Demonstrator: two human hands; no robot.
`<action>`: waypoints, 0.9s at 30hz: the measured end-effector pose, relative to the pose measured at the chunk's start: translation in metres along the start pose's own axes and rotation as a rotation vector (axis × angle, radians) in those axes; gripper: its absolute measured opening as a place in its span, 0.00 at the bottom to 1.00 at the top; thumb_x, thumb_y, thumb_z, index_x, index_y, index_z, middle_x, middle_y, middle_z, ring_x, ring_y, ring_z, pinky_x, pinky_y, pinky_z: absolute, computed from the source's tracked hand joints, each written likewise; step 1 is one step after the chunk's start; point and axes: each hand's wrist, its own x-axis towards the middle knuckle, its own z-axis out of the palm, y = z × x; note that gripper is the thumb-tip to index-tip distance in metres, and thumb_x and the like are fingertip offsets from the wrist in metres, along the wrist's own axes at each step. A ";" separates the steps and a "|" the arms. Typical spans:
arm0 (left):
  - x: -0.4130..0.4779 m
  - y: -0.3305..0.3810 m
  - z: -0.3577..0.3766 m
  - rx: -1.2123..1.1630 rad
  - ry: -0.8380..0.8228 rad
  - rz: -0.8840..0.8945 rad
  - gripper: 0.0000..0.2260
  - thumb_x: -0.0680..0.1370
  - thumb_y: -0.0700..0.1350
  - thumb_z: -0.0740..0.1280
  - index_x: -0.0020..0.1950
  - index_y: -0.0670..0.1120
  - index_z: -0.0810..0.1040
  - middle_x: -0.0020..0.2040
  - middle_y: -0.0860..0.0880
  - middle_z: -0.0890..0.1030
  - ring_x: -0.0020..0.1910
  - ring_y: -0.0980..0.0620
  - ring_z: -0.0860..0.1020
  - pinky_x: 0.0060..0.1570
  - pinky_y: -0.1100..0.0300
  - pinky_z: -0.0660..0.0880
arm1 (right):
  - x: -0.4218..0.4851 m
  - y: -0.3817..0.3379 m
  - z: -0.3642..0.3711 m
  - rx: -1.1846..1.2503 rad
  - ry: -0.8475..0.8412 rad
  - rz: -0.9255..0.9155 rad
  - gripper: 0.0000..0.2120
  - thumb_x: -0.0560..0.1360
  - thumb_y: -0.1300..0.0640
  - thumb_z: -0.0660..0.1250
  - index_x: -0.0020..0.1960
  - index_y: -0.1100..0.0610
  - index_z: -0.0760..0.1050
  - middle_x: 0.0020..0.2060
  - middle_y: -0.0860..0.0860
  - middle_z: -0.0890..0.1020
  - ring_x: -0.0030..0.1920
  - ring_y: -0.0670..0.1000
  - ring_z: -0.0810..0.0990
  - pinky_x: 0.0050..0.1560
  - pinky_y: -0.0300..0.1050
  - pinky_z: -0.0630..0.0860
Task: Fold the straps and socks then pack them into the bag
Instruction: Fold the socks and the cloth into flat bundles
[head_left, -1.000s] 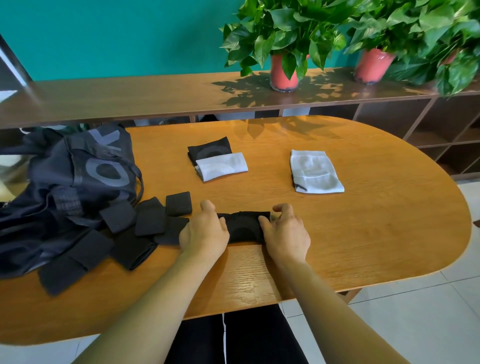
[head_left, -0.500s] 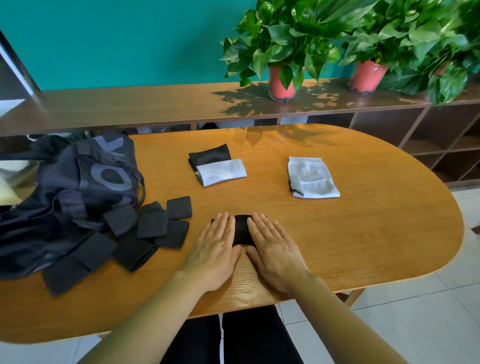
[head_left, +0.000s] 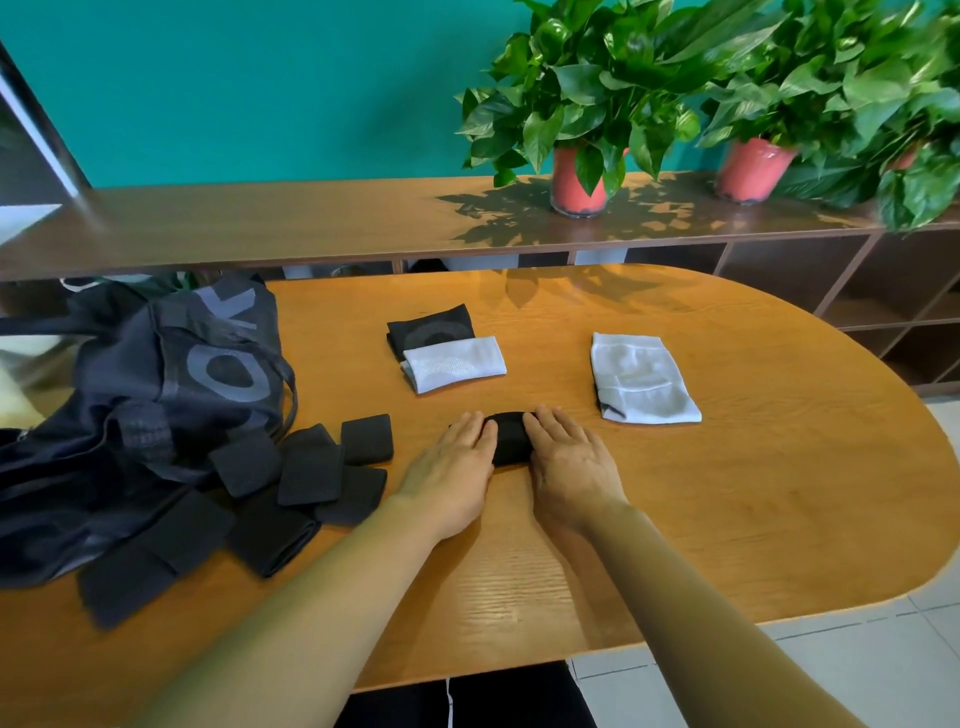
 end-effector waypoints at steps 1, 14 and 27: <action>0.006 -0.001 -0.002 0.029 0.022 0.011 0.26 0.84 0.44 0.53 0.79 0.46 0.45 0.80 0.47 0.45 0.78 0.50 0.45 0.75 0.53 0.52 | 0.005 0.002 -0.001 -0.010 0.011 0.013 0.26 0.81 0.56 0.52 0.77 0.53 0.51 0.77 0.50 0.54 0.77 0.51 0.49 0.73 0.48 0.51; 0.041 -0.031 -0.001 0.225 0.209 -0.133 0.28 0.81 0.42 0.56 0.79 0.43 0.48 0.79 0.45 0.53 0.78 0.49 0.51 0.70 0.52 0.58 | 0.075 -0.004 0.012 -0.052 0.259 -0.108 0.19 0.71 0.62 0.66 0.62 0.55 0.74 0.60 0.50 0.77 0.57 0.57 0.73 0.48 0.47 0.67; 0.061 -0.034 -0.005 0.211 0.199 -0.132 0.28 0.81 0.42 0.56 0.79 0.43 0.47 0.79 0.45 0.52 0.78 0.49 0.50 0.72 0.52 0.55 | 0.066 0.037 -0.001 -0.022 0.379 0.131 0.18 0.72 0.59 0.66 0.61 0.59 0.75 0.63 0.60 0.75 0.64 0.63 0.70 0.56 0.55 0.69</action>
